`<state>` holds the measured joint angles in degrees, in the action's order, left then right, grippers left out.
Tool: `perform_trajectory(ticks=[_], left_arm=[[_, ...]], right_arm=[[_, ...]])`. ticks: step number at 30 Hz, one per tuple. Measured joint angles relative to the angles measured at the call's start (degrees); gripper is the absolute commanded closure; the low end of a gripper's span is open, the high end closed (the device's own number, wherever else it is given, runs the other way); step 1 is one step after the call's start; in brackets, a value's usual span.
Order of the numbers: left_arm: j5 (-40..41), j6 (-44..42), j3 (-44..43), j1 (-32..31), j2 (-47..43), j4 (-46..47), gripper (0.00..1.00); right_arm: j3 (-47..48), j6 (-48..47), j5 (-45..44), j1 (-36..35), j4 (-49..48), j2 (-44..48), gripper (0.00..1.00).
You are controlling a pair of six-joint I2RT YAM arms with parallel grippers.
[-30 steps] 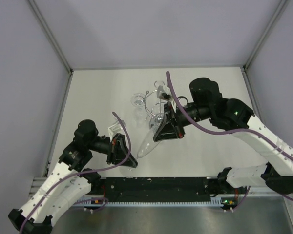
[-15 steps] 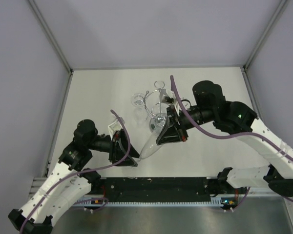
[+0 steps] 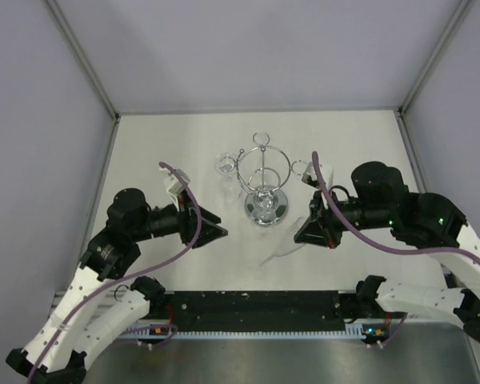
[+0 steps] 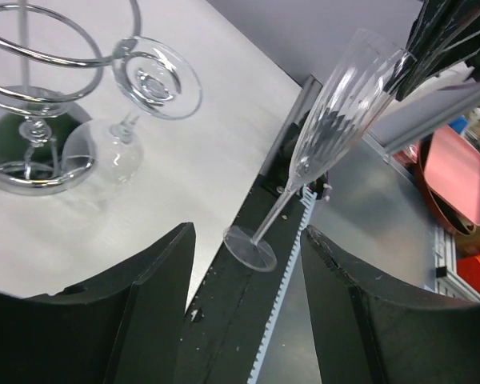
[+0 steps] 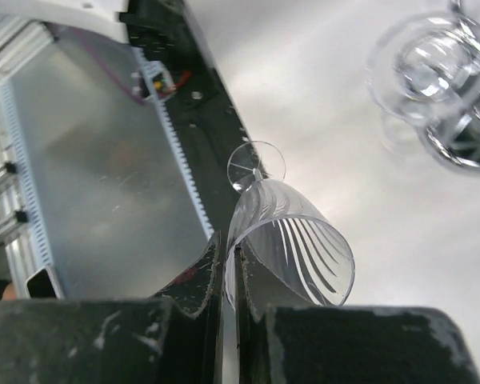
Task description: Take the wine glass off the wine glass rack
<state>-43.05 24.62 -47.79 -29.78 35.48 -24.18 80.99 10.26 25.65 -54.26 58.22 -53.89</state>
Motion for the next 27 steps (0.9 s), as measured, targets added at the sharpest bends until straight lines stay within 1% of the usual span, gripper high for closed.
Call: perform_trajectory(ticks=[4,10,13,17,19,24,27], left_arm=[[4.5,-0.7,-1.6,0.0,1.4,-0.8,0.40],[6.3,-1.2,-1.6,0.0,3.4,-1.6,0.40],[6.8,-1.7,-1.2,0.0,3.7,-1.7,0.41],[7.8,-2.8,-1.1,0.0,3.6,-3.0,0.41],[8.4,-3.3,-1.1,0.0,3.4,-3.7,0.41],[8.6,-3.5,-1.1,0.0,2.9,-4.0,0.41],[8.5,-3.5,-0.8,0.0,2.9,-3.6,0.41]], right_arm=[[0.1,2.5,-12.2,0.0,6.2,-0.3,1.00],[0.5,7.6,-31.2,0.3,13.5,-4.2,1.00],[0.6,8.6,-38.1,4.2,14.3,-6.3,1.00],[2.8,7.8,-40.9,12.3,12.7,-9.7,1.00],[5.4,6.7,-41.4,15.7,11.3,-12.7,1.00],[14.6,3.8,-39.1,23.6,5.7,-23.8,1.00],[20.4,2.5,-38.0,27.2,3.5,-31.5,1.00]])
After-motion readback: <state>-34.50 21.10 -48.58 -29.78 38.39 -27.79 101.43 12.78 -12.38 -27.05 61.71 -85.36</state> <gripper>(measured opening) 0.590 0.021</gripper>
